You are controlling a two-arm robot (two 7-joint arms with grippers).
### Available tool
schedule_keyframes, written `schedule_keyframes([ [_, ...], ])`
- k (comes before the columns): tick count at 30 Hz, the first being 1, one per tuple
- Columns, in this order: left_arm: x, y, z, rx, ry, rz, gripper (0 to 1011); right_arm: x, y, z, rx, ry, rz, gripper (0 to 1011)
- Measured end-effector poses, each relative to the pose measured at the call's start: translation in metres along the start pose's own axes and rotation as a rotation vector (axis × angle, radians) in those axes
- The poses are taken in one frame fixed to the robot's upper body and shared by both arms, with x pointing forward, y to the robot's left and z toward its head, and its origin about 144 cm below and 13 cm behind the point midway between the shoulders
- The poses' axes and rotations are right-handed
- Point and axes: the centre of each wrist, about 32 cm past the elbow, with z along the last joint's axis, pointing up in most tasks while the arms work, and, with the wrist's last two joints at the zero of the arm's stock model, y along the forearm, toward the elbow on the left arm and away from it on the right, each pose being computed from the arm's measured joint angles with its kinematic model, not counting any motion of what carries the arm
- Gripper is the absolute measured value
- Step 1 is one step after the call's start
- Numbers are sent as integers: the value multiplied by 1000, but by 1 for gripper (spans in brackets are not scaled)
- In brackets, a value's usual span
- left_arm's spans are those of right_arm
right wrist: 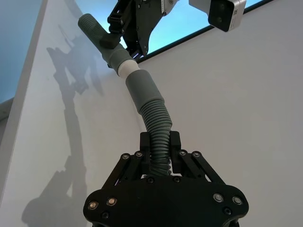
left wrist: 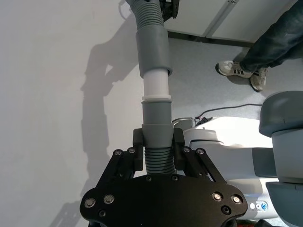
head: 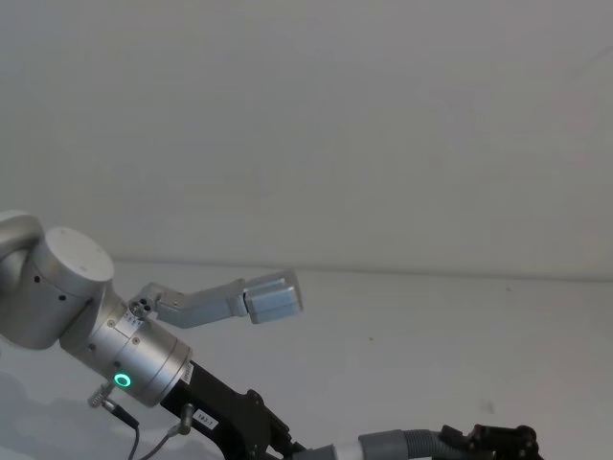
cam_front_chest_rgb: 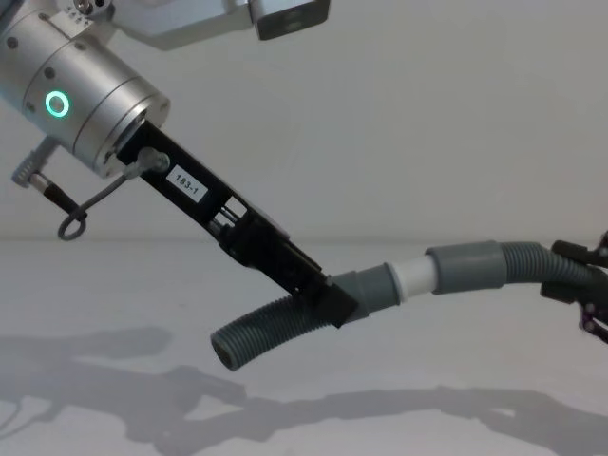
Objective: Use both hands to pick up one end of the pipe from the table, align the ends, and insert them.
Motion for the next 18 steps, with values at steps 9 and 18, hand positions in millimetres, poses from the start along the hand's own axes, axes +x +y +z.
schedule_keyframes([
  [9, 0, 2, 6, 24, 5, 0, 322, 1, -1, -2, 23, -21, 0, 215],
  [18, 0, 4, 12, 47, 19, 39, 322, 2, -1, -3, 35, -31, -3, 216],
])
